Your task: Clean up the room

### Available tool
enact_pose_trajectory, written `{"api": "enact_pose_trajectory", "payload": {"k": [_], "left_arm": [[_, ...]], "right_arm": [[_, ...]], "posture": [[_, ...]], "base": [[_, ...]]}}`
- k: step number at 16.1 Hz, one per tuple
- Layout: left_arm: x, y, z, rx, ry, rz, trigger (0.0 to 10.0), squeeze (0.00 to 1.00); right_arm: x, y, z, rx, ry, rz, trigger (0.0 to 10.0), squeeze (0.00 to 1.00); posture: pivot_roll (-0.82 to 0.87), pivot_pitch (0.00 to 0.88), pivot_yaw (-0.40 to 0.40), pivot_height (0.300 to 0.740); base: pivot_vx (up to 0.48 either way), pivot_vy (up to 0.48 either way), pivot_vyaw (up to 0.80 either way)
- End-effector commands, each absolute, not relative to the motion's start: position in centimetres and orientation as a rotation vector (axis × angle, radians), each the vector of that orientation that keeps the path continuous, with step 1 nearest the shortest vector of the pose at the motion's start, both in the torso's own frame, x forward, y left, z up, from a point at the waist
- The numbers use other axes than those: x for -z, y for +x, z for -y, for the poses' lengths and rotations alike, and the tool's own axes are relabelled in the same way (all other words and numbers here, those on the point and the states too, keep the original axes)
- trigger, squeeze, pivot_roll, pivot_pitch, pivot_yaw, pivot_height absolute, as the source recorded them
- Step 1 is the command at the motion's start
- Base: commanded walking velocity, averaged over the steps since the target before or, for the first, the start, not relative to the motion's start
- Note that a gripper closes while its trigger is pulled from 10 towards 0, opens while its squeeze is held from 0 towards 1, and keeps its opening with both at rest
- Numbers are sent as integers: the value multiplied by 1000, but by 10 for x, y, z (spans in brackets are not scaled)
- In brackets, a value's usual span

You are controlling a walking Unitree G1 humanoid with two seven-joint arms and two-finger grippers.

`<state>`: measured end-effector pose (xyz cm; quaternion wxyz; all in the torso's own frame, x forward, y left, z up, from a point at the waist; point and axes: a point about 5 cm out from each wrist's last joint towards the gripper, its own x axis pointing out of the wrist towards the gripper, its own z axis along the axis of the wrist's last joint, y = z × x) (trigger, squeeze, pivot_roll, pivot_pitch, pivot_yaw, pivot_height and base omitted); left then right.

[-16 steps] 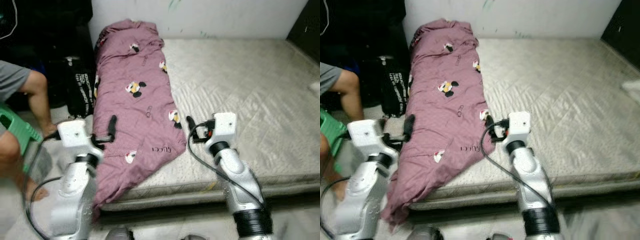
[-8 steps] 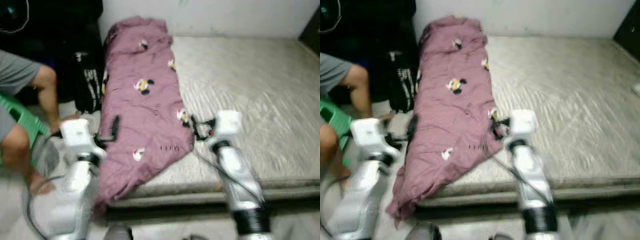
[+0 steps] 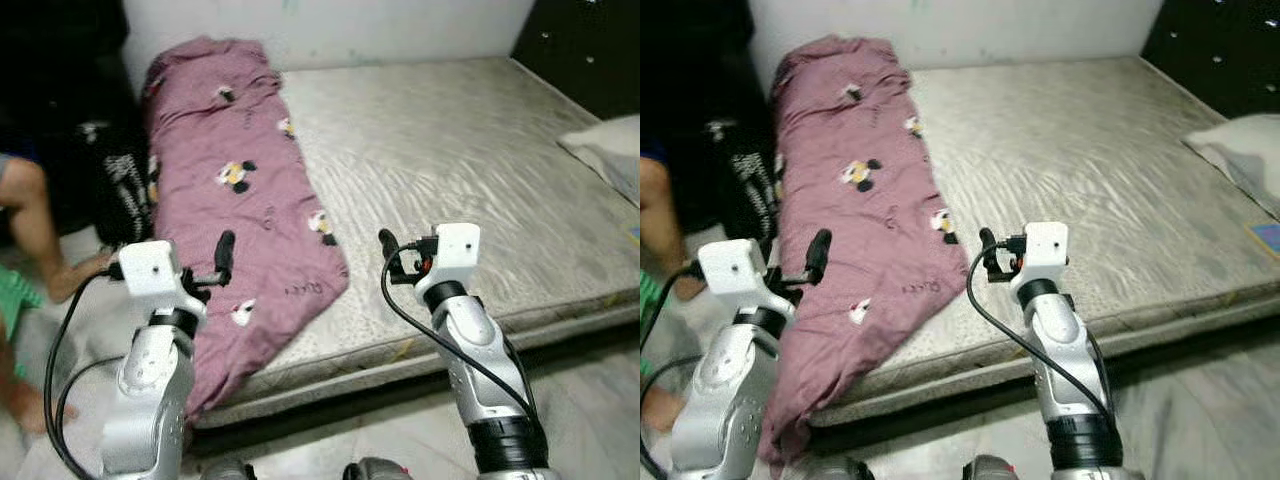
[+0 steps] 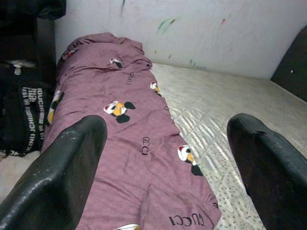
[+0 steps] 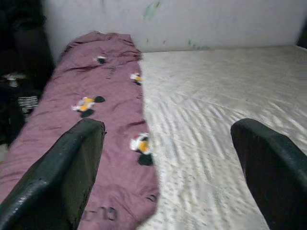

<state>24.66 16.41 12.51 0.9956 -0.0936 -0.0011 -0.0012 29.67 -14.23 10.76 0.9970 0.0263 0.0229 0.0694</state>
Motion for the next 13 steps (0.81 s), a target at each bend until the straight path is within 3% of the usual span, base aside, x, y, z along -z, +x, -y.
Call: {"api": "enact_pose_trajectory", "payload": {"k": [1, 5, 13], "left_arm": [[-127, 246, -167, -15, -178, 9, 10000, 0], [-129, 243, -169, -9, -212, 2, 10000, 0], [-126, 231, -193, -174, -73, 16, 10000, 0]], "right_arm": [[-107, 298, 144, -124, 53, -57, 10000, 0], [-108, 298, 144, -120, 53, -55, 10000, 0], [-107, 297, 147, -104, 54, -62, 10000, 0]], "posture": [[-26, 9, -26, 740], [-25, 22, -24, 740], [-22, 32, -23, 740]], "base": [[0, 0, -800], [0, 0, -800], [0, 0, -800]]}}
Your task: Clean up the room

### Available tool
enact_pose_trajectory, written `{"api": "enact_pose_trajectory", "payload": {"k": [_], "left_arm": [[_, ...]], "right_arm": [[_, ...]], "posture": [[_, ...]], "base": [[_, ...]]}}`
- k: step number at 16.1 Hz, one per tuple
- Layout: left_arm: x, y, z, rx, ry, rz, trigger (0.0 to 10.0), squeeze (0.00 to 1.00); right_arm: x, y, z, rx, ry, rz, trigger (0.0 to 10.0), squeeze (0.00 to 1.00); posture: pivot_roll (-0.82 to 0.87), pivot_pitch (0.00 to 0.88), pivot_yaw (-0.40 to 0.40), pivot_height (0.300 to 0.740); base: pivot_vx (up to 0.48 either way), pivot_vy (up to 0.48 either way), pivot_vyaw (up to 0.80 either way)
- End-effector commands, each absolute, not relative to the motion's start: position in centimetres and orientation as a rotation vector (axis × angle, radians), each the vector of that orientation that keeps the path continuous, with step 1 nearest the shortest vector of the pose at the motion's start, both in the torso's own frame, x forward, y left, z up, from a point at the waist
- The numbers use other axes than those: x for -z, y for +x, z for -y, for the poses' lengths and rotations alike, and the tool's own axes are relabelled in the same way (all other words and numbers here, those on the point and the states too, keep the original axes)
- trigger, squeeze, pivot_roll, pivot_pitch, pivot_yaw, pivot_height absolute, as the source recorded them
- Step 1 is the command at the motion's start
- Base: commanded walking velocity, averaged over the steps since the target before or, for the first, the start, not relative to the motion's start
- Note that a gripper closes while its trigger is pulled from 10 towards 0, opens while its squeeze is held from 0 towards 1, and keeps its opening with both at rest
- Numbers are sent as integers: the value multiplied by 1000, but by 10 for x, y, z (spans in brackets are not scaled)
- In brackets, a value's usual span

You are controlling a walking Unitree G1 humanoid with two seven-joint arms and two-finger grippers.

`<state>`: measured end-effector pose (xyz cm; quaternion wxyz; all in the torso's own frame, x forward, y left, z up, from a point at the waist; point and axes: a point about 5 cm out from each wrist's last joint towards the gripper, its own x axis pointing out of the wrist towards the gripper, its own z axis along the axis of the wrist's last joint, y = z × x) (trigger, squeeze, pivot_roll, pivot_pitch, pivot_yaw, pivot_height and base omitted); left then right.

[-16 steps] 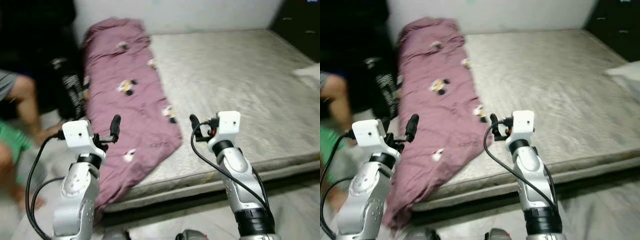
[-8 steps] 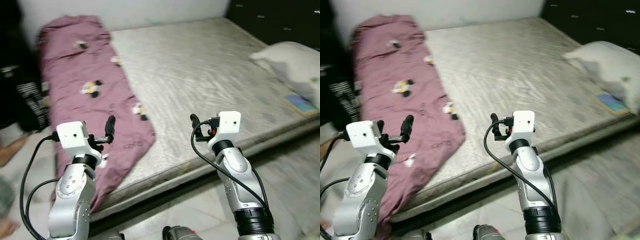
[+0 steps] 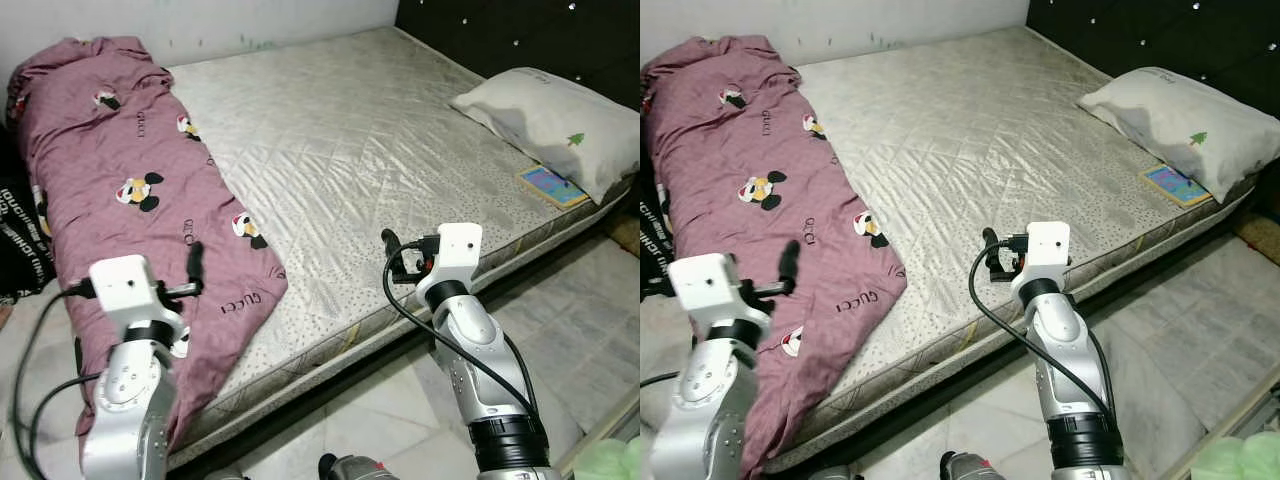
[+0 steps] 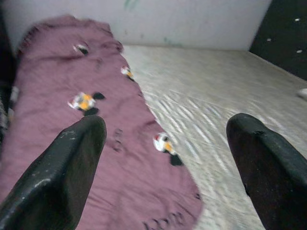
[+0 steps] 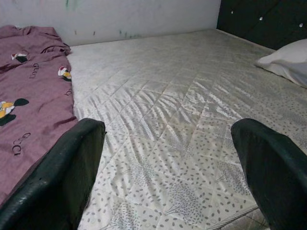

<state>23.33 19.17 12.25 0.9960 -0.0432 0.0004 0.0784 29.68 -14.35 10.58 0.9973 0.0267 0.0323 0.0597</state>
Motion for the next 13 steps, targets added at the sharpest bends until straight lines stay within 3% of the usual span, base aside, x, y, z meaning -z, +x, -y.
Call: {"api": "enact_pose_trajectory", "payload": {"k": [1, 3, 8, 13], "left_arm": [[-127, 230, -196, -180, -57, 25, 10000, 0], [-127, 230, -197, -177, -51, 28, 10000, 0], [-126, 231, -188, -162, 7, 32, 10000, 0], [-126, 233, -187, -159, 9, 29, 10000, 0]], "right_arm": [[-108, 296, 147, -102, 57, -58, 10000, 0], [-112, 295, 147, -106, 80, -37, 10000, 0], [-112, 295, 150, -108, 87, -38, 10000, 0], [-113, 296, 150, -110, 88, -38, 10000, 0]], "posture": [[-21, 32, -24, 740], [-20, 42, -25, 740], [-25, 45, -23, 740], [-28, 45, -22, 702]], "base": [[0, 0, -800], [0, 0, -800], [0, 0, 0], [0, 0, 0]]}}
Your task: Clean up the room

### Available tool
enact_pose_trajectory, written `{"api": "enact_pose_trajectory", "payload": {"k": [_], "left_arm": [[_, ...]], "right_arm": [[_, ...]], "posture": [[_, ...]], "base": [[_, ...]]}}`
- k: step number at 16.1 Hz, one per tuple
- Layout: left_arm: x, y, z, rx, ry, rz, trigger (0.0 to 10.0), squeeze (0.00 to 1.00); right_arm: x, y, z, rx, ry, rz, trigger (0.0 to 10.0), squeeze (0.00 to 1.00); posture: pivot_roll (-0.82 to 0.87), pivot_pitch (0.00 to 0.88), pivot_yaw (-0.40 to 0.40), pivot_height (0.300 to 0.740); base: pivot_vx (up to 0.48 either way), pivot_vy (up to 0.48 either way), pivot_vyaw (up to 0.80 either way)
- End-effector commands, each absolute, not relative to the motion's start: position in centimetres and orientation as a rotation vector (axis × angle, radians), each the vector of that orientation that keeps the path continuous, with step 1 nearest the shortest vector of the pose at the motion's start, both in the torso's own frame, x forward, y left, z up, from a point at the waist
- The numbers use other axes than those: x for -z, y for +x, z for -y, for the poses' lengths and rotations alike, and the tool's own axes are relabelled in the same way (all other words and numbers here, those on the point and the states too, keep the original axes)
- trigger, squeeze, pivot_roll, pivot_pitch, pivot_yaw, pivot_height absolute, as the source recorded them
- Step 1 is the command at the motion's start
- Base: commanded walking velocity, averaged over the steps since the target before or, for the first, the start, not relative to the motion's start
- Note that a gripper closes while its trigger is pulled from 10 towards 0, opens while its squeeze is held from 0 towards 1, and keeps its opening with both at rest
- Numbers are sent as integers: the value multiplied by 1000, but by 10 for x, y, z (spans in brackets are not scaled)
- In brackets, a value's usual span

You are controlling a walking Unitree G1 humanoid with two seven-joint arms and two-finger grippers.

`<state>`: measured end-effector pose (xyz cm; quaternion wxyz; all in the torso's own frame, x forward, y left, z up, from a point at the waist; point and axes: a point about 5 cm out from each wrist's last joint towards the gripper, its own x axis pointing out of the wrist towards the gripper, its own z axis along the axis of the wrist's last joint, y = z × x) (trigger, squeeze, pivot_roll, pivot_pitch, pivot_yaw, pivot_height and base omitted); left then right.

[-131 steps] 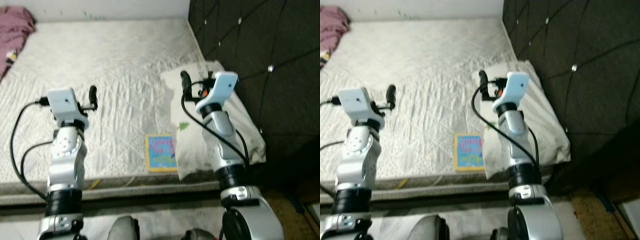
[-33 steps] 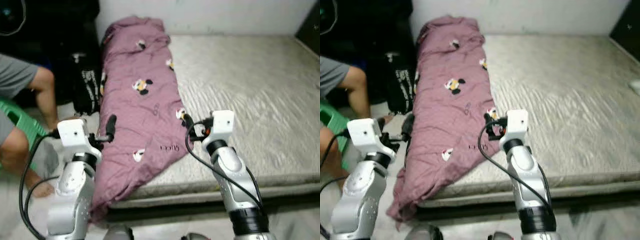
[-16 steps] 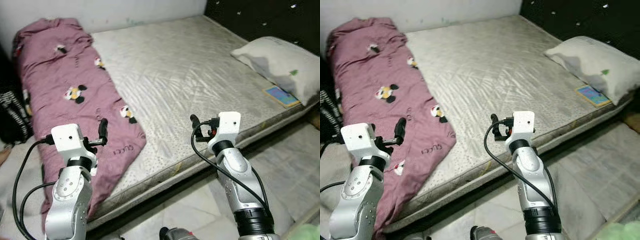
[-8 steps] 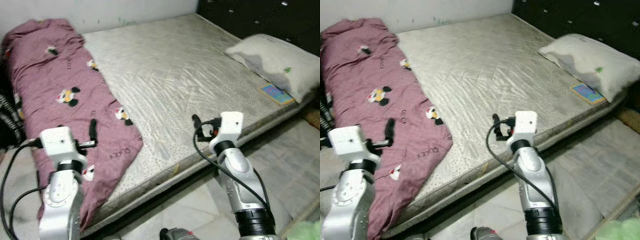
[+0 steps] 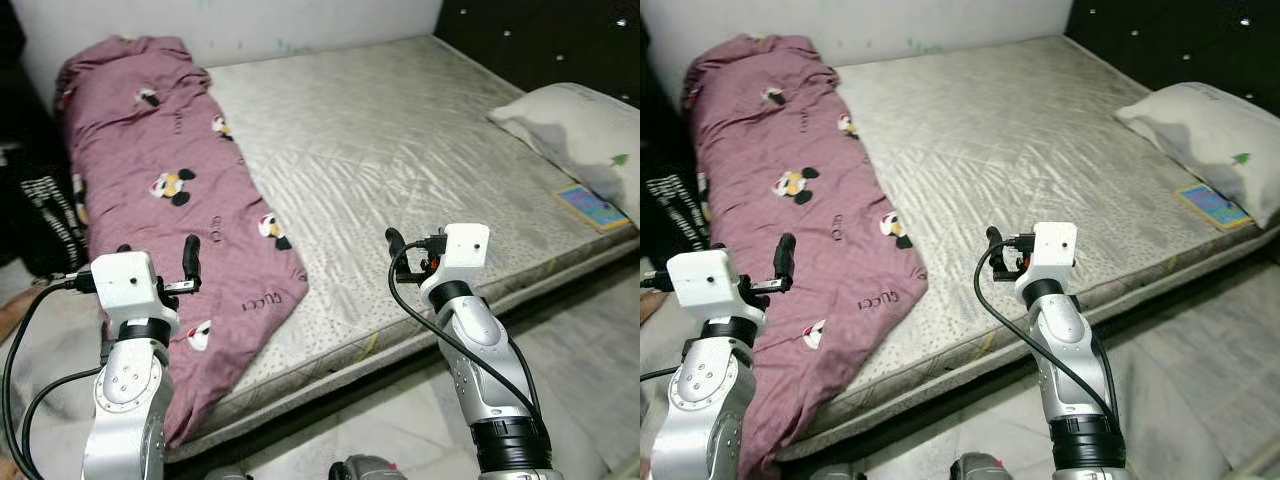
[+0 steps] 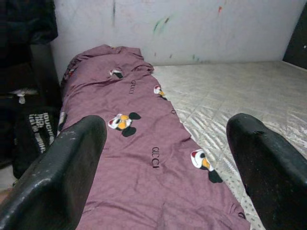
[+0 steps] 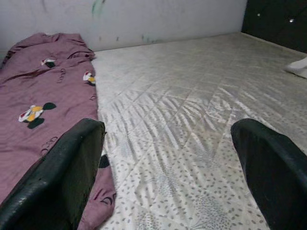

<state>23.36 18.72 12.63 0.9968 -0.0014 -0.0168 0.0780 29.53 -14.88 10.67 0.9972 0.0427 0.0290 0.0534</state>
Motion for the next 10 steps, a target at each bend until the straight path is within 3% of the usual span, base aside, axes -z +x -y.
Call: {"api": "enact_pose_trajectory", "payload": {"k": [1, 10], "left_arm": [[-126, 233, -187, -159, 9, 29, 10000, 0], [-126, 233, -187, -159, 9, 29, 10000, 0]], "right_arm": [[-113, 296, 150, -110, 88, -38, 10000, 0], [-113, 296, 150, -110, 88, -38, 10000, 0]], "posture": [[-28, 45, -22, 702], [-28, 45, -22, 702]], "base": [[0, 0, 0], [0, 0, 0]]}}
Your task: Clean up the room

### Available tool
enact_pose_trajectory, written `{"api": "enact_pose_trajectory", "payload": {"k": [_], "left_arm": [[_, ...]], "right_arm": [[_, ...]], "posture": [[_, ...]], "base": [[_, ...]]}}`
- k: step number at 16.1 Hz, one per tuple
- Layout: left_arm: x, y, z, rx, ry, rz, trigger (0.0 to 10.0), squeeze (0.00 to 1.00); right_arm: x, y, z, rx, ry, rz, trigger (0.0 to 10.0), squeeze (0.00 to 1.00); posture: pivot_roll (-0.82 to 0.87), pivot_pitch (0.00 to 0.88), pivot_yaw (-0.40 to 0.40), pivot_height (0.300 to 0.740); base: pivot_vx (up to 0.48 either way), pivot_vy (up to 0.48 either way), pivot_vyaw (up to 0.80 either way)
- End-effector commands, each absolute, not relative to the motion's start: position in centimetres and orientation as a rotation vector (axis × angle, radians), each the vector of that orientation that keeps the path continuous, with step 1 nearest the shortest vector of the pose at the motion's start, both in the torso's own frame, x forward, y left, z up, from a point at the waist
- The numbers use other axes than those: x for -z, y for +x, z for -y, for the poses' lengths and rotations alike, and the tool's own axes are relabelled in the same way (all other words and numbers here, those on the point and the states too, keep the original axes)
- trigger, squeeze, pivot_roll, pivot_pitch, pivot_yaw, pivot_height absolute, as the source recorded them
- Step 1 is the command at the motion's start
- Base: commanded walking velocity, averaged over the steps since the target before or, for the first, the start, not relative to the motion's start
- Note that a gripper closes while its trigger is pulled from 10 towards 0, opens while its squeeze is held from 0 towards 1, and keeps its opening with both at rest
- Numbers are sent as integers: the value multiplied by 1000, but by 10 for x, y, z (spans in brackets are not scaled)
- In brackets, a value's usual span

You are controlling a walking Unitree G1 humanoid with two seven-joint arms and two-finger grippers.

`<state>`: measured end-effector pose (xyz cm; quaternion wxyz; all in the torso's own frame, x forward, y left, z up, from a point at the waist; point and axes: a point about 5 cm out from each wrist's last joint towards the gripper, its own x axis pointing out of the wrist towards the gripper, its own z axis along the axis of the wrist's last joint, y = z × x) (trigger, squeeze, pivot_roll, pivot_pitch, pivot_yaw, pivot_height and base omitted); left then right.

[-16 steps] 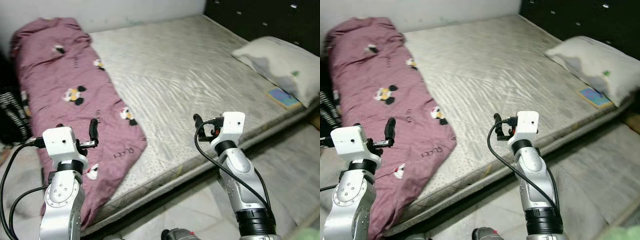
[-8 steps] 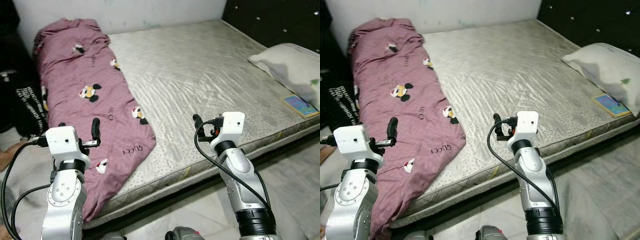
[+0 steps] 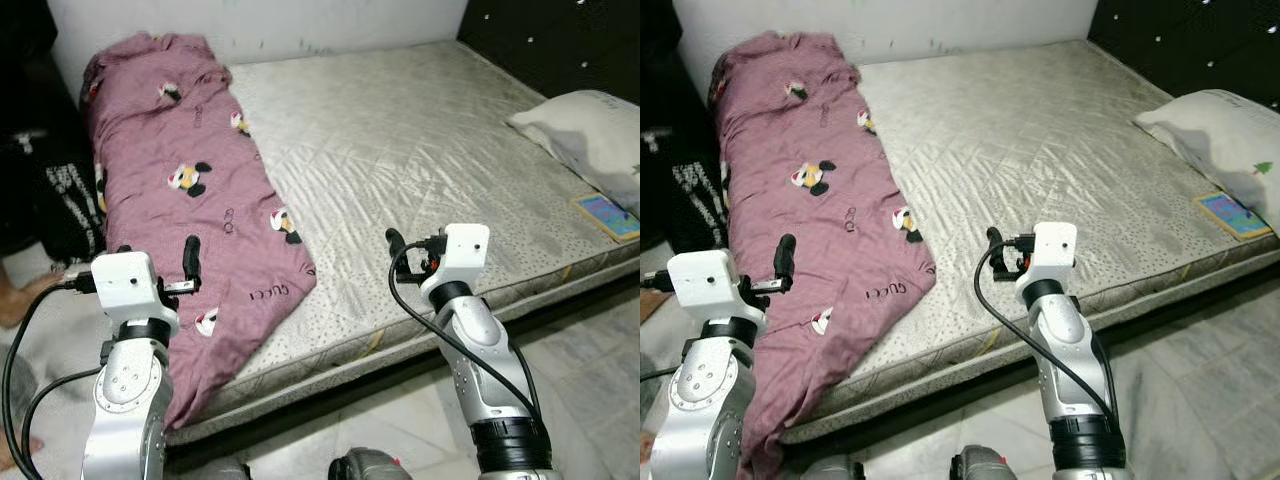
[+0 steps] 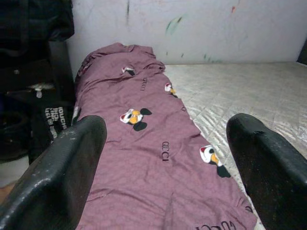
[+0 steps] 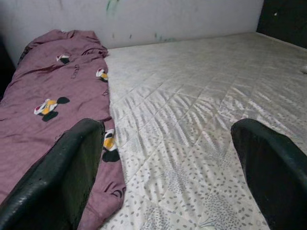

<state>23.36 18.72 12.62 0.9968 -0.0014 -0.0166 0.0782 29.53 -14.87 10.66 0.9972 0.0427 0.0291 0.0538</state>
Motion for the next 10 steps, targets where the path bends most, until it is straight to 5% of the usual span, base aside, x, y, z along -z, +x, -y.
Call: {"api": "enact_pose_trajectory", "payload": {"k": [1, 10], "left_arm": [[-126, 233, -187, -159, 9, 29, 10000, 0], [-125, 236, -184, -177, -7, 33, 10000, 0]], "right_arm": [[-113, 296, 150, -110, 88, -38, 10000, 0], [-111, 295, 148, -137, 73, -49, 10000, 0]], "posture": [[-28, 45, -22, 702], [-28, 41, -36, 677]], "base": [[0, 0, 0], [0, 0, 0]]}}
